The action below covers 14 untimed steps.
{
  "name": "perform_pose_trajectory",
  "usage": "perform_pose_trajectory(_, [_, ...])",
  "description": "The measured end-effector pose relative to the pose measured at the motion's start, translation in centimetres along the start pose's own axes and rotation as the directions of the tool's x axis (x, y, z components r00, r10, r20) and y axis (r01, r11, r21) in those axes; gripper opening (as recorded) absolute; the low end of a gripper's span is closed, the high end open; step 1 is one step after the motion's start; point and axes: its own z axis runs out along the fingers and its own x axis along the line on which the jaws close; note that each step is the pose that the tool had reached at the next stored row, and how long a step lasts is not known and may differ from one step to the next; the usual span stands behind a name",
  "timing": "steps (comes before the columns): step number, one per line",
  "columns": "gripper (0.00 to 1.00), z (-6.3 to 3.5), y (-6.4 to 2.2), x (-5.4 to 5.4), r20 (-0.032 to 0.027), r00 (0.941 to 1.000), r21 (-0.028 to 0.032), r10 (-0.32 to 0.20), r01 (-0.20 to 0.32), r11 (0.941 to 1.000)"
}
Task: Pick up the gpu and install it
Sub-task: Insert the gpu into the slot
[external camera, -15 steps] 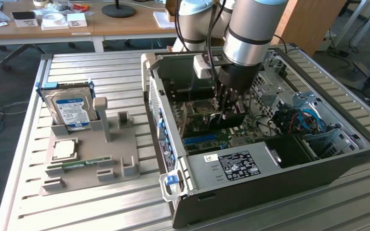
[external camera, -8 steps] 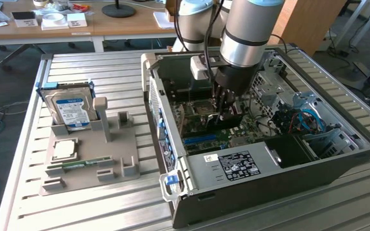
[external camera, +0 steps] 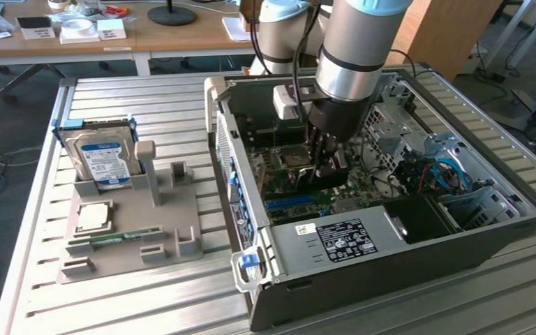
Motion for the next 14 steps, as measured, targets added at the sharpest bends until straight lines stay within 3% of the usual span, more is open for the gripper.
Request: perform_pose_trajectory(14, [0.27,0.38,0.51,-0.04,0.0002,1.0,0.0001,0.002,-0.002,1.0])
